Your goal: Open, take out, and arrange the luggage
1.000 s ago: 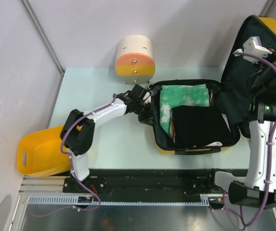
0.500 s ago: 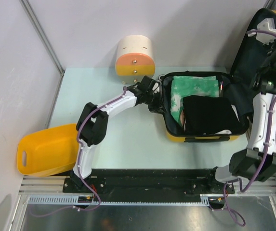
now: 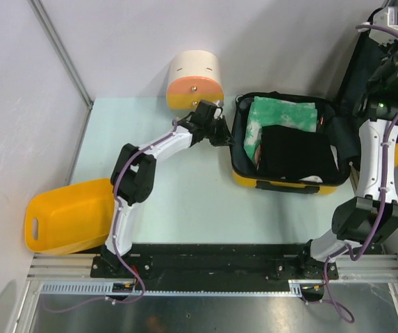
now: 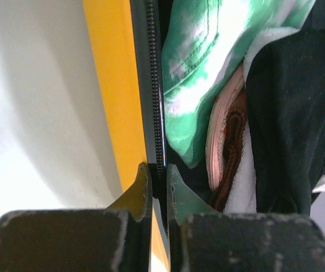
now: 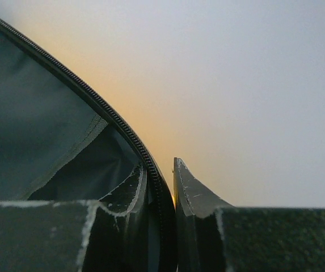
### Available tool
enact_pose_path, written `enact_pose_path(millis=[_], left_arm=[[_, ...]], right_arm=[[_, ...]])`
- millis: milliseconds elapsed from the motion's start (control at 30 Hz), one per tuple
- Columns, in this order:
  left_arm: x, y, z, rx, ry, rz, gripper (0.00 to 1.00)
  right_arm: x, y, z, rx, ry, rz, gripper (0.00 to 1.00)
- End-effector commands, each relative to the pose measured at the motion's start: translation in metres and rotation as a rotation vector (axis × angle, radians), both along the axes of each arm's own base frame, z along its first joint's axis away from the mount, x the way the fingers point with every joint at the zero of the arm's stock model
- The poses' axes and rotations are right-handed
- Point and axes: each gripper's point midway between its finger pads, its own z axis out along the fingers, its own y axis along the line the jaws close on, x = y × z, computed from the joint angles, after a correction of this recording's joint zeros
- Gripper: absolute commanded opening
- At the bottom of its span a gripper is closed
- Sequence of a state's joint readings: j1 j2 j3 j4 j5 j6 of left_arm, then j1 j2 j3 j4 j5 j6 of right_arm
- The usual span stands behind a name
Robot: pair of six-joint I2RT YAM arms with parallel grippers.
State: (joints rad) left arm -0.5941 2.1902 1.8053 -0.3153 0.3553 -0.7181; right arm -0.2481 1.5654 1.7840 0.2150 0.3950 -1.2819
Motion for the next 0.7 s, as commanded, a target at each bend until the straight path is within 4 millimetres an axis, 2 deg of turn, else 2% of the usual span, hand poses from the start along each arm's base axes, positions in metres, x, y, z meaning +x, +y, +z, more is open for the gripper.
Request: enact_pose_path(millis=[0,33,167,200,233,300,333,367,433,467,533,567,600,667], left_arm=[[0.092,0.036,0.102,-0.154,-0.443,0.174,0.0],[0.091,0.039,0.109,-0.158,-0.455,0.177,0.0],[0.073,0.044,0.097,-0.151,-0.412,0.16,0.0],[0.067,0.043,0.095,-0.162,-0.395,0.153,0.0],[0.062,0.043,0.093,-0.164,-0.384,0.148,0.0],[0.046,0.046,0.086,-0.167,-0.355,0.138,0.0],[0.04,0.047,0.085,-0.167,-0.35,0.132,0.0],[0.03,0.049,0.078,-0.164,-0.328,0.125,0.0],[0.017,0.048,0.073,-0.166,-0.306,0.105,0.0],[0.009,0.05,0.062,-0.156,-0.278,0.1,0.0],[-0.005,0.05,0.069,-0.162,-0.28,0.084,0.0],[-0.012,0.053,0.062,-0.147,-0.27,0.077,0.0],[-0.018,0.052,0.068,-0.147,-0.282,0.064,0.0],[-0.026,0.054,0.064,-0.134,-0.266,0.065,0.0]], right_arm=[[0.055,0.084,0.049,-0.003,-0.349,0.457,0.0],[0.056,0.089,0.052,-0.003,-0.364,0.467,0.0],[0.049,0.112,0.059,0.019,-0.39,0.517,0.0],[0.051,0.121,0.052,0.033,-0.376,0.538,0.0],[0.036,0.126,0.062,0.027,-0.4,0.551,0.0],[0.031,0.135,0.056,0.036,-0.386,0.574,0.0],[0.018,0.142,0.065,0.033,-0.405,0.601,0.0],[0.013,0.146,0.065,0.036,-0.403,0.615,0.0],[0.012,0.155,0.056,0.063,-0.378,0.646,0.0],[-0.003,0.159,0.063,0.061,-0.393,0.659,0.0],[-0.007,0.16,0.054,0.071,-0.368,0.667,0.0],[-0.015,0.174,0.059,0.07,-0.375,0.701,0.0],[-0.017,0.176,0.056,0.073,-0.357,0.704,0.0],[-0.018,0.172,0.055,0.081,-0.363,0.702,0.0]])
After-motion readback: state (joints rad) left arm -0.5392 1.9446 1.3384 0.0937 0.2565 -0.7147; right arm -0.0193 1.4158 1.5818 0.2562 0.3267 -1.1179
